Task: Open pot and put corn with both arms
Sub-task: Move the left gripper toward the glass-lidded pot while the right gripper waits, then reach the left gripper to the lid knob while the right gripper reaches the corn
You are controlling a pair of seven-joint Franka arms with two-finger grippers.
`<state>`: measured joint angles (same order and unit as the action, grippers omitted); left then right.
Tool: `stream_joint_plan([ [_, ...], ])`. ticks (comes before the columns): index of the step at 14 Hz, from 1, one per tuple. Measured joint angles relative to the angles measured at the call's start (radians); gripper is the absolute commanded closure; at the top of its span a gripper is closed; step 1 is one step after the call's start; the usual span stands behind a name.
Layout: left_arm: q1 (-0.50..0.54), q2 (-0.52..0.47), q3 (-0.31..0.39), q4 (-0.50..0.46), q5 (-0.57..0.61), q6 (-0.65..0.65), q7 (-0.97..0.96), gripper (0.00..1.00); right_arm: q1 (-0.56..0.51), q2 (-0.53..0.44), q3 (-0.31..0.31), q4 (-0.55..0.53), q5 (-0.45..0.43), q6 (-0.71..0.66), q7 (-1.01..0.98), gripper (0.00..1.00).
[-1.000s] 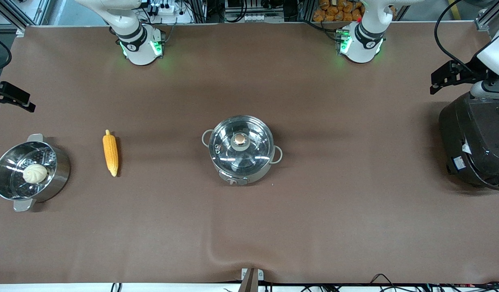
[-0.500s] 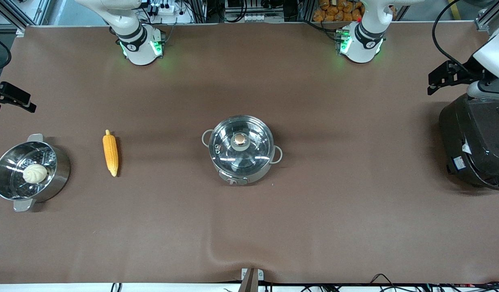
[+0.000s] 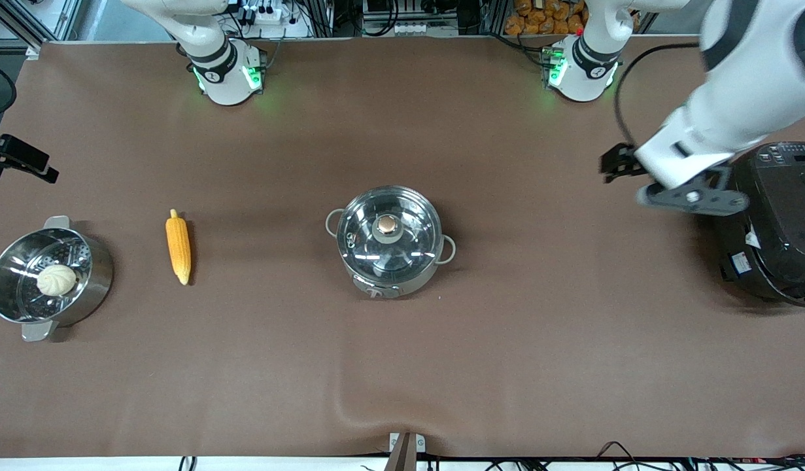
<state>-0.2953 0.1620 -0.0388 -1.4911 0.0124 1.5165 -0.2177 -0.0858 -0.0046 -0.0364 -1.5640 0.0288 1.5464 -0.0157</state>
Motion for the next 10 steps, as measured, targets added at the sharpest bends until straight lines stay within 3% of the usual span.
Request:
stream_joint_plan([
  [4,-0.163,0.146,-0.007,0.059,0.0,0.093,-0.288,0.0,0.001,0.003,0.002,-0.108,0.003,0.106,0.0,0.0],
  [7,-0.273,0.229,-0.008,0.067,0.0,0.248,-0.518,0.0,0.0,0.016,0.001,-0.295,0.023,0.311,0.003,0.0],
  [10,-0.372,0.297,-0.007,0.072,0.0,0.388,-0.615,0.0,0.006,0.052,0.004,-0.457,0.035,0.48,0.003,0.0],
])
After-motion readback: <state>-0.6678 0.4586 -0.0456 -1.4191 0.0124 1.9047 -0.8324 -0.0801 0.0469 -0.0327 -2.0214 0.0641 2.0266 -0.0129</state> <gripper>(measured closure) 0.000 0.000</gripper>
